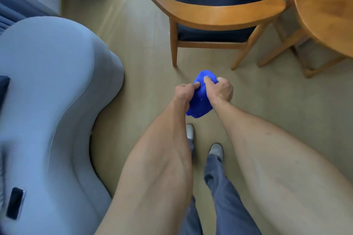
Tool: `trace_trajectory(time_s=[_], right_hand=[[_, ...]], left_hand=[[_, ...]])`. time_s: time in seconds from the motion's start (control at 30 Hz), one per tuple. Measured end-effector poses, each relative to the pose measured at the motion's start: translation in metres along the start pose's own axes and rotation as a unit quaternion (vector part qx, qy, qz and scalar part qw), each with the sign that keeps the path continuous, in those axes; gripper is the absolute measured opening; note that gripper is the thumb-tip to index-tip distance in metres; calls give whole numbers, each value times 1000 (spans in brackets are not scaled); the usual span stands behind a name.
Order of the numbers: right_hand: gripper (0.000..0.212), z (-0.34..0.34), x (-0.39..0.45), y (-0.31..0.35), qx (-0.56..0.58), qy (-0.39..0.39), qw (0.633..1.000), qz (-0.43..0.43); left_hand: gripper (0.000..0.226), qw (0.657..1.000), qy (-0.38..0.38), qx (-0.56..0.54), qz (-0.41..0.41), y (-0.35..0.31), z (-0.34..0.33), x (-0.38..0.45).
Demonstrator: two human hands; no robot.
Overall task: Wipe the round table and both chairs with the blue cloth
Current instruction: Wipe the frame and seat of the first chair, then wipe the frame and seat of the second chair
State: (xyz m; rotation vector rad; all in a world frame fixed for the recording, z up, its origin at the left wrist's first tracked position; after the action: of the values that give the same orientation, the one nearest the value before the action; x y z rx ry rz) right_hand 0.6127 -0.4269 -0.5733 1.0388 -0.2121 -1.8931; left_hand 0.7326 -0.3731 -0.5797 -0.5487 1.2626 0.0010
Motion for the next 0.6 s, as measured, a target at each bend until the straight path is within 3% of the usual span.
trace_trajectory(time_s=[0.07,0.13,0.17,0.3,0.4,0.6], right_hand=[[43,16,-8,3,-64,-42,996,40],[42,27,-20,5,-118,-79,987,81],[40,31,-27,6,-140,-91,980,104],[31,42,-44,4,-203,-95,954,200],[41,50,-42,2,-181,-15,964,193],[40,82,-36,20,-131,-2,975,179]], left_hand=[[28,999,-18,27,-30,-6,-5,-14],[64,996,-9,72,-60,-10,-12,-26],[71,992,0,100,-75,-11,-15,-31],[71,967,48,227,-102,-12,-21,-46],[70,933,74,330,-127,-7,-18,-50],[66,848,33,443,-289,-54,-24,-57]])
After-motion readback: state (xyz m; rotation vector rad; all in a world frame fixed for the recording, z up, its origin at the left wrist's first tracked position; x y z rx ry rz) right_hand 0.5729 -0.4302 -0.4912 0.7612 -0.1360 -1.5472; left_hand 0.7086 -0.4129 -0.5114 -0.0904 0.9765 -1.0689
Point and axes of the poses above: each hand's wrist, its own x-axis towards the middle knuckle, its own z-axis out of the back of the hand, y = z × x, the point moved 4 cm from there along x, towards the middle knuckle, and after that the axes turned 1 degree about -x, right-handed, at the moved point
